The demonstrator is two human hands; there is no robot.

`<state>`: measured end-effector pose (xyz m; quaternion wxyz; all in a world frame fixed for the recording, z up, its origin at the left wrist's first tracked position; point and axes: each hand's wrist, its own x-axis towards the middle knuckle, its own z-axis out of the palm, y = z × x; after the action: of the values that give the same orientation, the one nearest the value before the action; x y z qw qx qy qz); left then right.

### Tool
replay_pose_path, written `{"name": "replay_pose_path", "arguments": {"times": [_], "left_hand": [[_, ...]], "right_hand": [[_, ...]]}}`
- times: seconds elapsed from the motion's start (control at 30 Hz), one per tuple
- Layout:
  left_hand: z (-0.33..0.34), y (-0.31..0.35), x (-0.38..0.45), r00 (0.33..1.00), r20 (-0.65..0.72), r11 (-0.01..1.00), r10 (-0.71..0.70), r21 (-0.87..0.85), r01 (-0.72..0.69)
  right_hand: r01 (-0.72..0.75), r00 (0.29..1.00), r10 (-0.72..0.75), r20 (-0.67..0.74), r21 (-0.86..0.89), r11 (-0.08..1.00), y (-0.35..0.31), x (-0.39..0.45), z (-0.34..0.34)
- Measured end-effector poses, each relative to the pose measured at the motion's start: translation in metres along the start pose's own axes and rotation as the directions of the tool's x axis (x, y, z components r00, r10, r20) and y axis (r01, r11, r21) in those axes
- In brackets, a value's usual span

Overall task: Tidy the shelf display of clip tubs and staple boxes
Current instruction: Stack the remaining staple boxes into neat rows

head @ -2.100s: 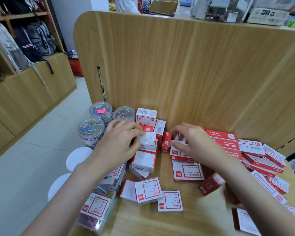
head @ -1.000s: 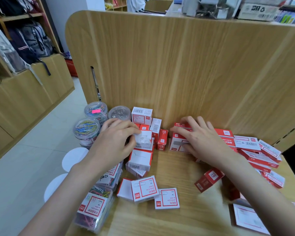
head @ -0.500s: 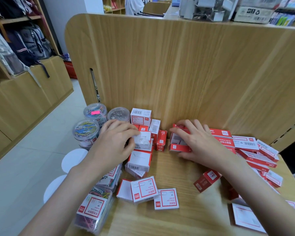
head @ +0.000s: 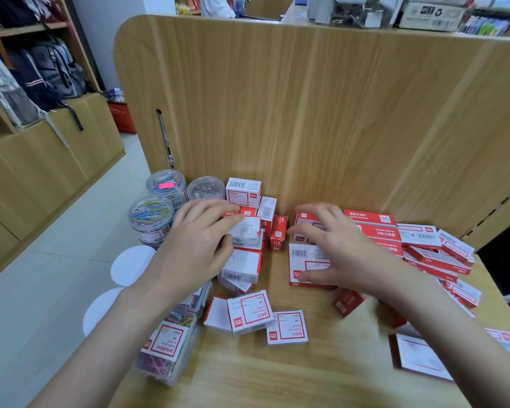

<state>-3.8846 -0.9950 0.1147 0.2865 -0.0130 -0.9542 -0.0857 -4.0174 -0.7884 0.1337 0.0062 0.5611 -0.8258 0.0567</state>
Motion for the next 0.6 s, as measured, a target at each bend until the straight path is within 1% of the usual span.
{"name": "replay_pose_path", "arguments": {"times": [0.03,0.07,0.1,0.17,0.23,0.27,0.33,0.4,0.47,0.53,0.6], "left_hand": [[-0.003,0.004,-0.002,0.999,-0.030,0.999,0.020,-0.027,-0.021],[-0.007,0.010,-0.005,0.998,-0.052,0.997,0.043,-0.054,-0.046],[-0.009,0.015,-0.010,0.996,-0.056,0.995,0.069,-0.072,-0.073],[-0.011,0.024,-0.024,0.993,-0.006,0.989,0.121,-0.084,-0.121],[-0.007,0.029,-0.040,0.984,0.084,0.985,0.160,-0.082,-0.153],[-0.004,0.030,-0.048,0.977,0.128,0.984,0.170,-0.079,-0.161],[0.003,0.031,-0.061,0.966,0.198,0.985,0.167,-0.069,-0.156],[0.009,0.033,-0.069,0.962,0.239,0.990,0.136,-0.057,-0.126],[0.013,0.035,-0.073,0.962,0.251,0.994,0.104,-0.062,-0.092],[0.016,0.038,-0.074,0.965,0.244,0.993,0.093,-0.092,-0.072],[0.020,0.041,-0.074,0.970,0.226,0.991,0.089,-0.121,-0.063]], "right_hand": [[0.045,0.999,-0.043,-0.028,0.099,0.994,-0.007,-0.004,-0.003],[0.075,0.997,-0.075,-0.011,0.177,0.981,-0.015,-0.007,-0.004],[0.094,0.994,-0.105,0.037,0.216,0.972,-0.024,-0.011,-0.003],[0.103,0.976,-0.137,0.168,0.198,0.975,-0.039,-0.017,0.008],[0.085,0.952,-0.112,0.285,0.105,0.991,-0.046,-0.022,0.022],[0.079,0.944,-0.098,0.315,0.071,0.994,-0.048,-0.025,0.027],[0.064,0.945,-0.079,0.317,0.057,0.996,-0.050,-0.029,0.033],[0.076,0.953,-0.098,0.288,0.088,0.993,-0.048,-0.033,0.035],[0.085,0.959,-0.116,0.259,0.128,0.988,-0.047,-0.039,0.035],[0.050,0.965,-0.090,0.248,0.164,0.985,-0.047,-0.047,0.036],[0.007,0.967,-0.068,0.247,0.239,0.971,-0.047,-0.055,0.038]]}}
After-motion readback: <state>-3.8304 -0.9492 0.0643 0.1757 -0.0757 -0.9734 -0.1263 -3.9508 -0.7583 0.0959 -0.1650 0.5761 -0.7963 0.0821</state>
